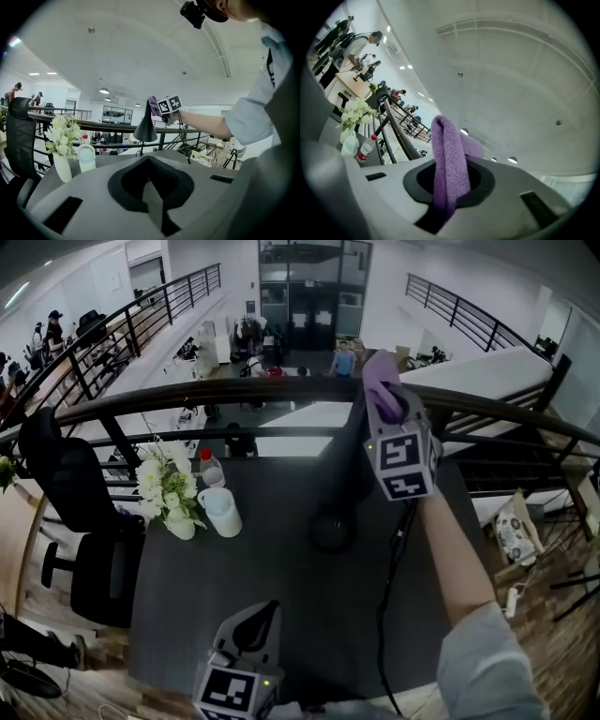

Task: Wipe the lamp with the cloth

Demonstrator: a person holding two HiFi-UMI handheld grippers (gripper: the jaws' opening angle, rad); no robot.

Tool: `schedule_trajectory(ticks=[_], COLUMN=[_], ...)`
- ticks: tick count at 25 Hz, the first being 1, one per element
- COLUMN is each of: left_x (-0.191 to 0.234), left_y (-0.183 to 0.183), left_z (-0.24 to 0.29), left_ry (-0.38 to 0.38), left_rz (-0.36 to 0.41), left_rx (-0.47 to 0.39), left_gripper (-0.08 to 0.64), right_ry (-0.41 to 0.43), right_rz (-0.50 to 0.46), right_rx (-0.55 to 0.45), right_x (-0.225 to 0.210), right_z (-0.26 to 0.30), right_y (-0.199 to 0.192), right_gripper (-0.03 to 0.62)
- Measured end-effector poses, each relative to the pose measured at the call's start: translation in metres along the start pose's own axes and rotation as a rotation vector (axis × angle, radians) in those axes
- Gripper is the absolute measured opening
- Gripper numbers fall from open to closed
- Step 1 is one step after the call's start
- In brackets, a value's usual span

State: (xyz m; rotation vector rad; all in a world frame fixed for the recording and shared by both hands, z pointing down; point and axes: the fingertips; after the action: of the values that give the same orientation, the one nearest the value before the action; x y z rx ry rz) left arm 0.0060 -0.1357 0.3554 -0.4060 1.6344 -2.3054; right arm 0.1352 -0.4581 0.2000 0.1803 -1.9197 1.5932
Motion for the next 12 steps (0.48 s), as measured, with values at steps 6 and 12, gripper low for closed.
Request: schedule_trajectory(ticks=[6, 12], left_x=[-0.003, -0.002], left_y=[0.0, 0.001], left_z=[0.0, -0.001], left_ry=[-0.01, -0.009], left_rz=[0.003, 0.004], left_rx=[-0.005, -0.007], left_gripper=[0.0, 0.0], right_ry=[0.056, 0.136], right_rz=[-0.084, -0.154], right_rx=[-0.019, -0.009], right_x=[0.027, 0.064], right_z=[-0.008, -0.019], right_y=[0.004, -0.003], right_gripper=[0.051, 0.052])
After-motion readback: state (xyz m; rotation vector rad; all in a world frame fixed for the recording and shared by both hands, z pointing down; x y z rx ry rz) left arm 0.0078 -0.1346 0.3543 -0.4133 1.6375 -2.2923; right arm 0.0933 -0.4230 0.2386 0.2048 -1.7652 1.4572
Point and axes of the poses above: the fingertips, and each gripper's own axes: z forward along the fingers, x to its left, y out of its top, and after that the axes turned 5 degrees about z, right-handed
